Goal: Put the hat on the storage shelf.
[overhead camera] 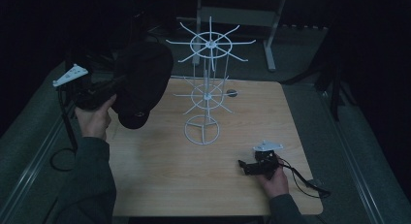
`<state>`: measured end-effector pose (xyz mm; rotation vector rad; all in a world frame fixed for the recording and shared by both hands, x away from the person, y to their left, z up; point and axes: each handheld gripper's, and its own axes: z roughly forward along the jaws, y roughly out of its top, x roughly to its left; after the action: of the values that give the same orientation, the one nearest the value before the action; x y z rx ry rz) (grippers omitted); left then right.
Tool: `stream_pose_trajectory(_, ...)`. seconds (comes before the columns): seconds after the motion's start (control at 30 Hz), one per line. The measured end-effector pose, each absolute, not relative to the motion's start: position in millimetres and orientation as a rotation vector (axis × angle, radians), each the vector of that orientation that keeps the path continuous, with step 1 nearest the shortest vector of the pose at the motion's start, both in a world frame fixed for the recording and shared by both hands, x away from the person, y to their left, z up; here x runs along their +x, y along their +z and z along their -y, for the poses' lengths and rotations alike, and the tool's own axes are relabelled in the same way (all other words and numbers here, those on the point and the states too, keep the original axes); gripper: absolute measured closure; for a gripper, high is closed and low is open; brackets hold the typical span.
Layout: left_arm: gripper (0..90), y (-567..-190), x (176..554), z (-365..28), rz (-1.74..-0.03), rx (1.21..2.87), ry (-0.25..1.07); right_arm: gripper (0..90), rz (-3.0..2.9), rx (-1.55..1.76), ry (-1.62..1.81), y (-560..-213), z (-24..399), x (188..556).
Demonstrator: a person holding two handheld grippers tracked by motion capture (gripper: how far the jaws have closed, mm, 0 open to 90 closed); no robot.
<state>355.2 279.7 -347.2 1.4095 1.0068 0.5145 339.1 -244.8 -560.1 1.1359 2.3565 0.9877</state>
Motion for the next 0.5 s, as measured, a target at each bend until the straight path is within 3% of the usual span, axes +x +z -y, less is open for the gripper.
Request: stream_pose_trajectory(0.5, 84.7, -338.6, 350.3, -282.0, -0.979, 1.415, 0.524, 10.9, -2.356, 1.136, 0.988, -560.1, 244.8, 339.1)
